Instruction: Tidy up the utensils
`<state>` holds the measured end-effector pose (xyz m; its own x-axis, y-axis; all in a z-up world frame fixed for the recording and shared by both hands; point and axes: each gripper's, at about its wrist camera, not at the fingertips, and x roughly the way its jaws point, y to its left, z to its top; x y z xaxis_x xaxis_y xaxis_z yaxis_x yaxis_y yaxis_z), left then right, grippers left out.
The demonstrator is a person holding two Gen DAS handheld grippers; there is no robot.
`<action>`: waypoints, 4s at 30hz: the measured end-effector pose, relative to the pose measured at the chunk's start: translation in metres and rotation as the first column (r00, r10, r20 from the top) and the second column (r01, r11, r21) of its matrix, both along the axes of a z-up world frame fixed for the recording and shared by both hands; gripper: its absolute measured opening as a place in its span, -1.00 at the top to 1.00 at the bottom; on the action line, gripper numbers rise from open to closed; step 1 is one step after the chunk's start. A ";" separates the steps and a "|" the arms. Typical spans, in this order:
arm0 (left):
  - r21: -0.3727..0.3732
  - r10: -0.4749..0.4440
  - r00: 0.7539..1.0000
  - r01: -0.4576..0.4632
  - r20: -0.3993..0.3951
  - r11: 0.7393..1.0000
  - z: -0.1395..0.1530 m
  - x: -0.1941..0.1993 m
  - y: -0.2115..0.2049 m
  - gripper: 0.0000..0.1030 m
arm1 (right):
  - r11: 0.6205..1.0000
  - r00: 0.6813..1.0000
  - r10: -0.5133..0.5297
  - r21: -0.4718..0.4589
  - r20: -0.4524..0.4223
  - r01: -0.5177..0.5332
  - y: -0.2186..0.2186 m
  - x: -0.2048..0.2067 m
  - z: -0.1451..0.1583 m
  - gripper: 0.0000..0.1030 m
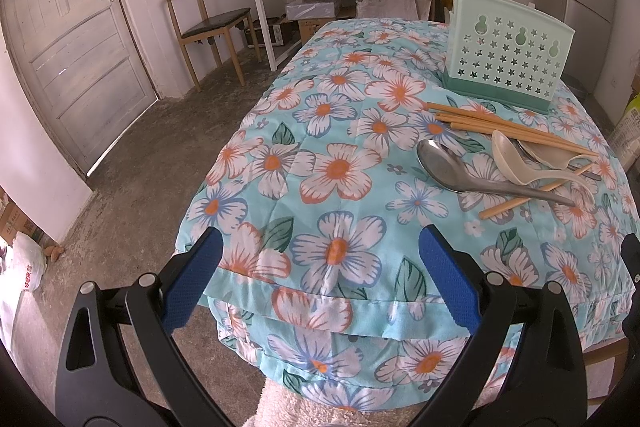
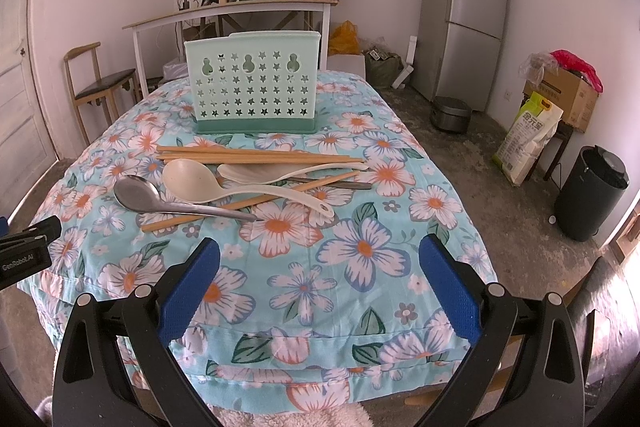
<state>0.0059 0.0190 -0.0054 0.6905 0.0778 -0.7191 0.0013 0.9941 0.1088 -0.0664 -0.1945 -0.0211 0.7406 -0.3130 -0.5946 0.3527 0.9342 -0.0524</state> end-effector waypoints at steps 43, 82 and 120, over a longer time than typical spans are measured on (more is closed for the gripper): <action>-0.415 -0.331 0.943 0.290 -0.028 0.862 -0.036 0.090 -0.024 -0.84 | 0.913 0.942 0.320 0.299 -0.100 -0.278 -0.015 0.065 -0.058 -0.89; -0.488 -0.335 0.941 0.312 0.042 0.815 -0.036 0.093 -0.004 -0.83 | 0.901 0.939 0.336 0.314 -0.074 -0.298 -0.020 0.070 -0.060 -0.89; -0.673 -0.208 0.973 0.223 0.105 0.705 -0.013 0.091 0.076 1.00 | 0.870 0.870 0.492 -0.023 -0.032 -0.493 0.029 0.087 -0.011 -0.58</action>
<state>0.0973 0.0946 -0.0188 0.6415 -0.5762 -0.5064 0.2304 0.7744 -0.5893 0.0201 -0.1660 -0.0324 0.7888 0.0713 -0.6105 -0.1547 0.9843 -0.0848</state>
